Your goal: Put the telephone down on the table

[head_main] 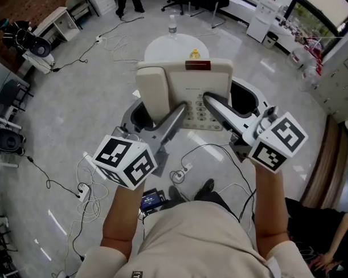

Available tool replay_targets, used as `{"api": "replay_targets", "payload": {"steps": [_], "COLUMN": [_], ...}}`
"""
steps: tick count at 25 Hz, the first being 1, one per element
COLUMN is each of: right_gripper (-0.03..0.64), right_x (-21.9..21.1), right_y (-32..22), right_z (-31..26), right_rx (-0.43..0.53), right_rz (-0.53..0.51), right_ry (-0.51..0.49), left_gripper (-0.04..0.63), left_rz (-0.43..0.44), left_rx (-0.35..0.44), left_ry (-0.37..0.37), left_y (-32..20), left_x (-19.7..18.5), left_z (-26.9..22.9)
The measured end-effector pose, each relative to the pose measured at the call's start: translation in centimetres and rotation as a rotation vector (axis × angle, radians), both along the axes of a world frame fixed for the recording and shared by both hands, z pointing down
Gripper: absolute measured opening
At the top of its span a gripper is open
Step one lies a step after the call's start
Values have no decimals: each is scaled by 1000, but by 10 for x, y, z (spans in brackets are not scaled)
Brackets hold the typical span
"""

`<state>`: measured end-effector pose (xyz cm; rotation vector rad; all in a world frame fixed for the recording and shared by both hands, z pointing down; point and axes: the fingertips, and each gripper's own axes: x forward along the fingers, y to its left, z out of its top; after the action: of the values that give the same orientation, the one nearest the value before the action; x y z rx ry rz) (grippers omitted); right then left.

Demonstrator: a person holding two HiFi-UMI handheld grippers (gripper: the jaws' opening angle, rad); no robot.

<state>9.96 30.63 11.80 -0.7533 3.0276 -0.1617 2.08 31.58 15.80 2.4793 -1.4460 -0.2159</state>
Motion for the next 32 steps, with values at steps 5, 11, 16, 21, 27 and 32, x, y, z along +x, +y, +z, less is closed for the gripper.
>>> {"api": "replay_targets", "payload": {"steps": [5,11,16,21,27,32], "right_gripper": [225,225,225,225,225,225], "right_x": [-2,6,-7,-11,-13,-14], "right_y": [5,6,11,10,10,13], "right_z": [-5,-6,-12,-21,-23,-24], "right_rx": [13,4,2,1,16,26], "right_rz": [9,25,34,40,31,15], "right_ry": [8,6,10,17,21,17], "left_gripper": [324,324,324,324,324,324], "left_rz": [5,13,31,41,35,17], "left_rx": [-5,-24,-2,16,31,31], "left_ry": [7,-3,10,22,23,17], "left_y": [5,6,8,6,7,11], "left_x": [-2,5,-7,-12,-13,-14], "left_z": [-4,-6,-11,-19,-21,-23]}}
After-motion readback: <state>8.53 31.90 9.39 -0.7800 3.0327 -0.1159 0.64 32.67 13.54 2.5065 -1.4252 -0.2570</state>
